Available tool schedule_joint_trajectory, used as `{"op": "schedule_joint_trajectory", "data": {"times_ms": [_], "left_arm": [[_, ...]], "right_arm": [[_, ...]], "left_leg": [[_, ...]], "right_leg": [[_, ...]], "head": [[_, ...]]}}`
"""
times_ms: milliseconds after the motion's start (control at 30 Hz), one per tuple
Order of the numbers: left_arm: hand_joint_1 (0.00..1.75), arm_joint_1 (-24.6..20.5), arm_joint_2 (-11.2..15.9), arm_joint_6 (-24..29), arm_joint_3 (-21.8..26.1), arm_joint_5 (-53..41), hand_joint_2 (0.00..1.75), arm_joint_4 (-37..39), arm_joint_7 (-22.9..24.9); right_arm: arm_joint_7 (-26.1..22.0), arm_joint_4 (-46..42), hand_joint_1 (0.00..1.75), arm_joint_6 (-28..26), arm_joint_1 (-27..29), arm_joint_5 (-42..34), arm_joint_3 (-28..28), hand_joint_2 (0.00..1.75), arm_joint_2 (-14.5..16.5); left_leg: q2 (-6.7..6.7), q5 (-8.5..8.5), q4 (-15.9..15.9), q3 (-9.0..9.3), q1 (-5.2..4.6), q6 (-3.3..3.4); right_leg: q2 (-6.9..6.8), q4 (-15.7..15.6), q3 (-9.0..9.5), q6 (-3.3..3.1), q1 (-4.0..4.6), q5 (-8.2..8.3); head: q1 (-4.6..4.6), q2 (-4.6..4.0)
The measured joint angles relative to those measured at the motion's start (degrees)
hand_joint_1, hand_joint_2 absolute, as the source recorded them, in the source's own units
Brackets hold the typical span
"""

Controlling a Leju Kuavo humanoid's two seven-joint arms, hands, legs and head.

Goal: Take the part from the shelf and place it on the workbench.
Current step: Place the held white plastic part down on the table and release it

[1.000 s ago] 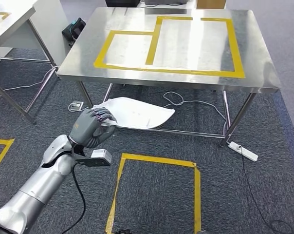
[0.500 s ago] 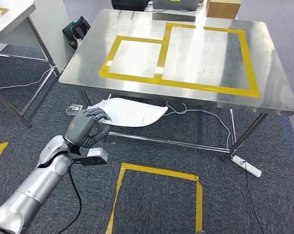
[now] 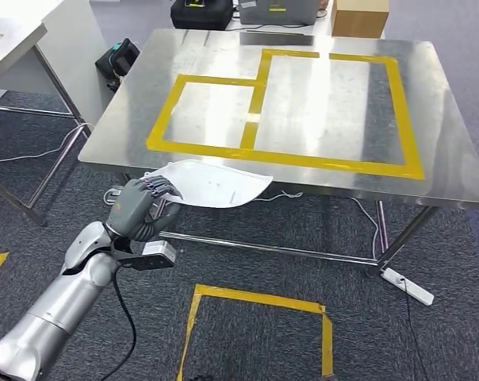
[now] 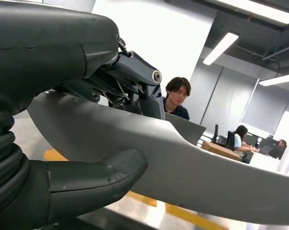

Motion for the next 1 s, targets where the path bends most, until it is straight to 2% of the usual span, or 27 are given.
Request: {"op": "schedule_joint_trajectory", "data": {"times_ms": [67,100,133,200,233,300,333,400,433,467,500,567,600,633,733,767,800,833,900,933,967,1000], "left_arm": [[1.24,0.0,0.0,0.0,0.1,0.0,1.75,0.1,0.0],[1.24,0.0,0.1,0.0,0.1,0.0,1.75,0.1,0.0],[1.24,-0.1,0.1,0.0,0.1,0.0,1.75,0.1,0.0],[1.24,-0.1,0.0,0.0,0.2,0.0,1.75,0.1,0.0],[1.24,-0.2,0.0,0.0,0.3,0.0,1.75,0.1,0.0],[1.24,-0.3,0.0,0.1,0.4,0.0,1.75,0.1,0.0],[1.24,-0.3,-0.1,0.1,0.4,0.0,1.75,0.1,0.0],[1.24,-0.2,-0.1,0.1,0.4,0.0,1.75,0.1,0.0],[1.24,-0.2,-0.2,0.1,0.4,-0.1,1.75,0.2,0.0],[1.24,-0.1,-0.2,0.1,0.4,-0.1,1.75,0.2,0.0],[1.24,-0.1,-0.2,0.1,0.4,-0.1,1.75,0.2,0.0],[1.24,-0.2,-0.2,0.1,0.4,-0.1,1.75,0.2,0.0],[1.24,-0.2,-0.2,0.1,0.4,-0.1,1.75,0.2,0.0],[1.24,-0.2,-0.2,0.1,0.4,-0.2,1.75,0.2,0.0],[1.24,-0.3,-0.2,0.2,0.3,-0.3,1.75,0.2,0.0],[1.24,-0.3,-0.2,0.2,0.3,-0.3,1.75,0.2,0.0],[1.24,-0.4,-0.2,0.2,0.3,-0.3,1.75,0.2,0.0],[1.24,-0.5,-0.2,0.2,0.3,-0.3,1.75,0.2,0.0],[1.24,-0.4,-0.2,0.2,0.3,-0.3,1.75,0.2,0.0],[1.24,-0.2,-0.2,0.2,0.3,-0.3,1.75,0.2,0.0],[1.24,-0.1,-0.1,0.2,0.3,-0.4,1.75,0.2,0.0],[1.24,0.0,-0.1,0.2,0.3,-0.4,1.75,0.2,0.0]], "right_arm": [[0.0,0.0,0.0,0.0,-0.1,0.0,0.0,0.0,0.0],[0.0,0.0,0.0,0.0,-0.1,0.0,0.0,0.0,0.0],[0.1,0.0,0.0,0.0,-0.1,0.0,0.0,0.0,0.0],[0.1,0.0,0.0,0.0,-0.3,0.1,0.0,0.0,-0.1],[0.1,0.0,0.0,0.0,-0.4,0.1,0.0,0.0,-0.1],[0.1,0.0,0.0,0.0,-0.5,0.2,0.0,0.0,-0.2],[0.1,0.0,0.0,0.0,-0.5,0.2,0.0,0.0,-0.2],[0.1,0.0,0.0,0.0,-0.4,0.2,0.0,0.0,-0.2],[0.1,0.0,0.0,0.1,-0.3,0.2,0.0,0.0,-0.2],[0.2,0.0,0.0,0.1,-0.3,0.2,0.0,0.0,-0.2],[0.2,0.0,0.0,0.1,-0.2,0.2,0.0,0.0,-0.2],[0.2,0.0,0.0,0.1,-0.3,0.2,0.0,0.0,-0.2],[0.2,0.0,0.0,0.1,-0.3,0.2,0.0,0.0,-0.2],[0.2,0.0,0.0,0.0,-0.3,0.2,0.0,0.0,-0.3],[0.2,0.0,0.0,0.0,-0.4,0.2,0.0,0.0,-0.3],[0.2,0.0,0.0,0.0,-0.4,0.2,0.0,0.0,-0.3],[0.2,0.0,0.0,0.0,-0.5,0.2,0.0,0.0,-0.3],[0.2,0.0,0.0,0.0,-0.6,0.2,0.0,0.0,-0.3],[0.2,0.0,0.0,0.0,-0.6,0.2,0.0,0.0,-0.3],[0.2,0.0,0.0,0.0,-0.6,0.2,0.0,0.0,-0.3],[0.2,0.0,0.0,0.0,-0.5,0.2,0.0,0.0,-0.3],[0.2,0.0,0.0,0.0,-0.5,0.2,0.0,0.0,-0.3]], "left_leg": [[0.45,6.7,-7.3,1.48,0.02,0.21],[0.66,9.28,-9.9,1.99,0.02,0.37],[0.78,10.65,-11.4,2.22,0.04,0.59],[0.65,10.65,-11.9,2.76,0.12,1.19],[0.57,10.45,-11.9,3.17,0.18,1.58],[0.48,9.91,-12.0,4.06,0.19,2.34],[0.41,9.51,-12.0,4.39,0.14,2.63],[0.19,8.58,-12.0,5.24,0.01,2.89],[0.06,8.06,-12.0,5.84,-0.04,2.93],[-0.05,7.52,-12.0,6.56,-0.11,2.92],[-0.13,6.99,-12.0,7.32,-0.17,2.89],[-0.23,5.96,-11.9,8.59,-0.34,2.68],[-0.3,5.51,-11.9,8.99,-0.44,2.46],[-0.37,5.29,-11.7,9.3,-0.51,2.16],[-0.43,4.85,-11.1,9.93,-0.64,1.19],[-0.36,4.15,-10.1,9.61,-0.62,0.86],[-0.28,2.98,-7.9,8.61,-0.52,0.5],[-0.21,1.45,-4.7,6.87,-0.35,0.16],[-0.15,-1.34,2.3,2.5,0.05,-0.38],[-0.14,-1.57,4.0,1.04,0.23,-0.56],[-0.12,-0.56,3.6,0.63,0.4,-0.72],[-0.08,1.55,1.2,1.31,0.55,-0.85]], "right_leg": [[0.05,0.1,1.42,0.52,0.04,-1.5],[0.07,0.0,1.75,0.87,0.13,-2.23],[0.09,0.0,2.22,1.27,0.25,-2.7],[0.0,0.3,2.68,2.06,0.31,-2.93],[-0.09,1.6,2.31,2.39,0.29,-2.63],[-0.22,7.4,-1.27,2.72,0.27,-2.79],[-0.24,11.1,-3.76,2.8,0.27,-3.83],[-0.23,16.3,-8.24,2.87,0.28,-7.72],[-0.23,16.6,-9.39,2.9,0.28,-9.02],[-0.23,15.2,-9.65,2.88,0.28,-8.86],[-0.23,12.3,-9.07,2.76,0.31,-6.98],[-0.21,4.7,-6.97,2.2,0.47,-0.81],[-0.18,1.9,-6.14,1.84,0.58,1.42],[-0.14,0.3,-5.55,1.43,0.68,2.78],[-0.11,-0.7,-4.05,0.38,0.58,3.47],[-0.13,-0.7,-3.52,0.15,0.43,3.48],[-0.14,-0.8,-3.01,-0.01,0.29,3.44],[-0.15,-0.8,-2.72,-0.16,0.22,3.21],[-0.11,-0.8,-2.29,-0.26,0.15,2.65],[-0.08,-0.8,-2.01,-0.2,0.09,2.34],[-0.05,-0.8,-1.61,-0.08,0.01,2.0],[-0.02,-0.8,-1.11,0.09,-0.12,1.63]], "head": [[-0.16,0.01],[-0.17,0.01],[-0.2,0.01],[-0.03,0.0],[-0.03,0.0],[0.08,0.0],[0.15,0.0],[0.26,0.0],[0.27,0.0],[0.27,0.0],[0.28,0.0],[0.3,0.0],[0.25,0.0],[0.25,0.0],[0.14,0.01],[-0.08,0.01],[-0.21,0.01],[-0.36,0.0],[-0.47,0.0],[-0.52,0.0],[-0.52,0.0],[-0.51,0.0]]}}
